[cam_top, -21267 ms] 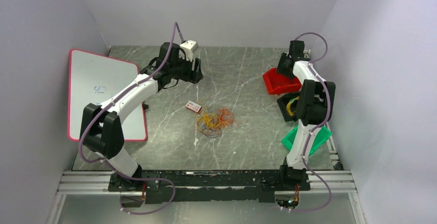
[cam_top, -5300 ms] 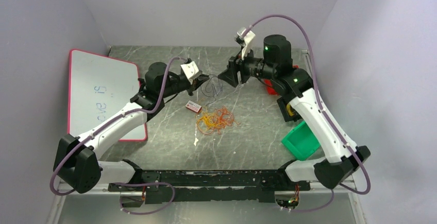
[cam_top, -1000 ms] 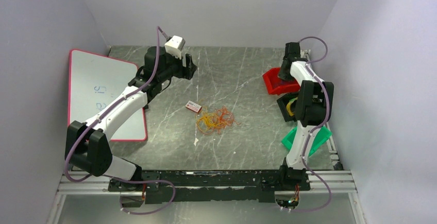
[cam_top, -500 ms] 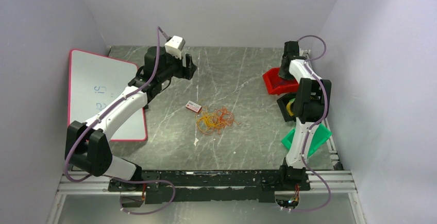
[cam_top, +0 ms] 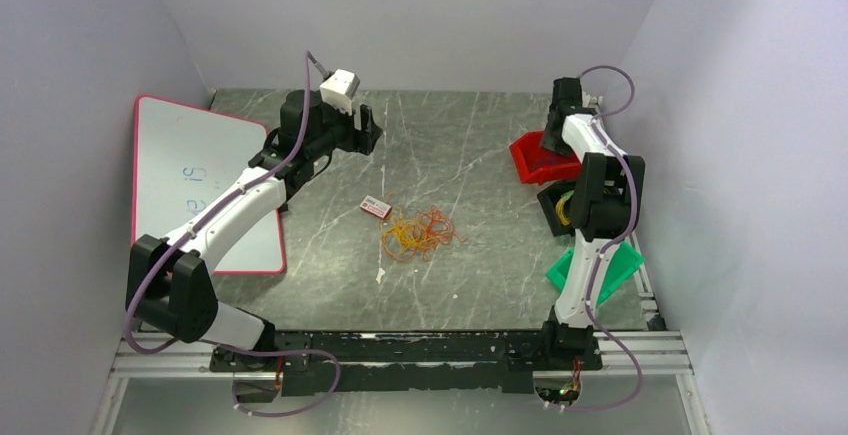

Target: Untangle the cables

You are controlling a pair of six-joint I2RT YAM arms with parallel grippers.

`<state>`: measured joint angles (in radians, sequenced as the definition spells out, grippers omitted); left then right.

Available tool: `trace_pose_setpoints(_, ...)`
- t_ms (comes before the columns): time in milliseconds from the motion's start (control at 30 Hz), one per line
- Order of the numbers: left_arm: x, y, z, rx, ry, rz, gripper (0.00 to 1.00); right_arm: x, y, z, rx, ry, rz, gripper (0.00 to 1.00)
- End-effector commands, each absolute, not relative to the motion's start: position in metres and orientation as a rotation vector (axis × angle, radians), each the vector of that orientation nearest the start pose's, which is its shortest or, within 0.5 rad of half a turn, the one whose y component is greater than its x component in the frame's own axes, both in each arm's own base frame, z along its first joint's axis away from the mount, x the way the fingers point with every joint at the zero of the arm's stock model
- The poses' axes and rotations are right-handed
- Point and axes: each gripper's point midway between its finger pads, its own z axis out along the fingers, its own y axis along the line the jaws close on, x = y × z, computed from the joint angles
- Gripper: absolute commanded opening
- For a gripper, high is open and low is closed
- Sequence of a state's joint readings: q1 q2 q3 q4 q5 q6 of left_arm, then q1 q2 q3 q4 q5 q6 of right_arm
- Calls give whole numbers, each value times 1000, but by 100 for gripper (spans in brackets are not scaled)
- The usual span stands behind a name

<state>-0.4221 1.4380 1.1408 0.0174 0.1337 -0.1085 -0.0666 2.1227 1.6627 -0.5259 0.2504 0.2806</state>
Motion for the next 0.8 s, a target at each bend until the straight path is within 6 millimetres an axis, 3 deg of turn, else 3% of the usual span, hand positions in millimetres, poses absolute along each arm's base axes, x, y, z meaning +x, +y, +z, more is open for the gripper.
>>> trace_pose_setpoints(0,410,-211,268,381,1795,-475,78,514,-71,114,517,2352,-217,36)
trace_pose_setpoints(300,410,-210,267,376,1797,-473,78,501,-79,155,518,2278,-269,48)
trace_pose_setpoints(433,411,-209,266,374,1798,-467,77,497,-71,181,488,2224,-199,48)
trace_pose_setpoints(600,414,-204,264,337,1817,-439,76,490,-32,225,371,2140,47,49)
trace_pose_setpoints(767,413,-203,266,315,1811,-448,77,471,22,234,236,2155,255,49)
